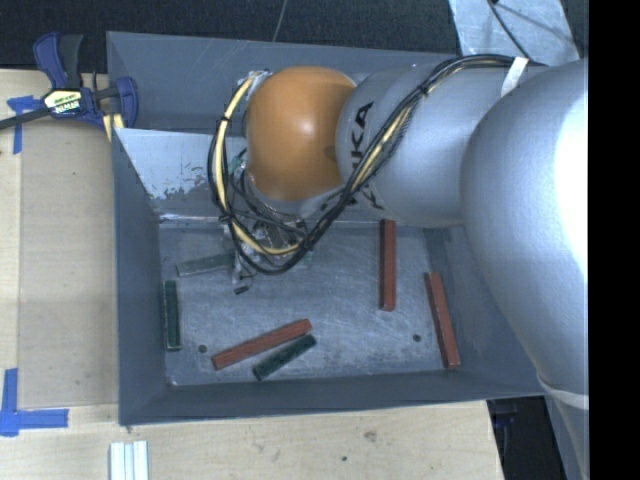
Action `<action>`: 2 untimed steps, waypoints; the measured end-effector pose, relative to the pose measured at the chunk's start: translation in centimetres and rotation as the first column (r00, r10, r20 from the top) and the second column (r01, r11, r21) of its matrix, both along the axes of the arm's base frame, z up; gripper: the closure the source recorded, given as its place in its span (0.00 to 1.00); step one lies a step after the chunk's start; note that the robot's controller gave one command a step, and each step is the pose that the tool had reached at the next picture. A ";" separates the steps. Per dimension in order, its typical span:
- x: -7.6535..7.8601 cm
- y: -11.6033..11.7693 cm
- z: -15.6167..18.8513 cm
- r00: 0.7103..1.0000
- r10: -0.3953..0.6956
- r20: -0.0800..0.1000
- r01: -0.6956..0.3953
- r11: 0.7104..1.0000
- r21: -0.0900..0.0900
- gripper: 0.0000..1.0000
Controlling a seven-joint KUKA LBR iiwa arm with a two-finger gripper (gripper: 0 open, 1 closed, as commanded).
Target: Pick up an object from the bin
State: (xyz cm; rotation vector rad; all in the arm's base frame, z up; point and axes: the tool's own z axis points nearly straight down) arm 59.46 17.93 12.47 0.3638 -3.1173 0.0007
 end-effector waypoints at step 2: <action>-2.1 -0.9 8.1 1.000 0.006 0.003 -0.006 1.000 0.000 1.00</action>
Offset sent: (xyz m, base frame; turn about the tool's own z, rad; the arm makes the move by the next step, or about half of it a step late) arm -0.0251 -0.0119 0.0865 -0.0084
